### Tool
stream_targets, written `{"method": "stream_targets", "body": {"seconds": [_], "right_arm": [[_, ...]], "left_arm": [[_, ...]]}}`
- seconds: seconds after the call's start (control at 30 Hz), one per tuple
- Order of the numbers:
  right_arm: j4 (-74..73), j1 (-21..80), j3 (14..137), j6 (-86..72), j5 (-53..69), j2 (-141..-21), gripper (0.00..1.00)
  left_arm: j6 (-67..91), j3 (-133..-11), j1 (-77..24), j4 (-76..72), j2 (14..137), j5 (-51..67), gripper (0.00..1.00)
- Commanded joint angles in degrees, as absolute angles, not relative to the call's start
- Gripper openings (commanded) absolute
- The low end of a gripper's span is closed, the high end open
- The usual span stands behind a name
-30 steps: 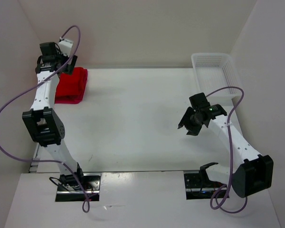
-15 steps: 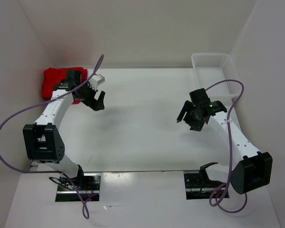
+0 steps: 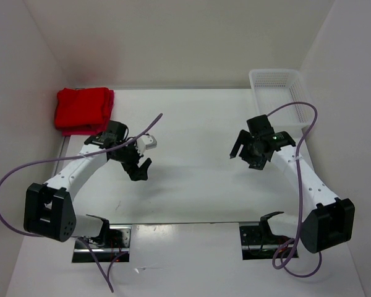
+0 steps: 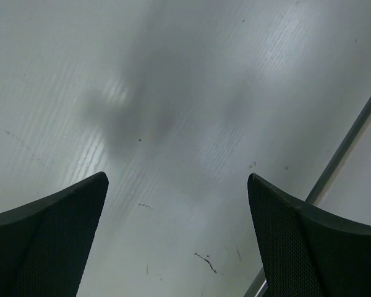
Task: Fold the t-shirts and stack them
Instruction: Put the neatly folded tshirt into the corner of the board with the left arm
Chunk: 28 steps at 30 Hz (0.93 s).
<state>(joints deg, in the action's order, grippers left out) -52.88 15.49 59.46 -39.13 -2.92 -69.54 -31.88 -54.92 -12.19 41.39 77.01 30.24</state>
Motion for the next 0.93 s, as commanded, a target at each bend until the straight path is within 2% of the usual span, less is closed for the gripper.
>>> {"method": "stream_targets", "body": {"seconds": [0.0, 0.9], "right_arm": [[-49.83, 15.12, 59.59, -38.14, -3.52, -67.41, 0.85], [-48.08, 15.12, 58.54, -37.62, -2.99, -64.34, 0.87]], "left_arm": [[-34.99, -53.09, -13.1, 39.46, 75.67, 32.44, 1.0], [-33.93, -53.09, -14.15, 38.14, 76.2, 31.9, 1.0]]}}
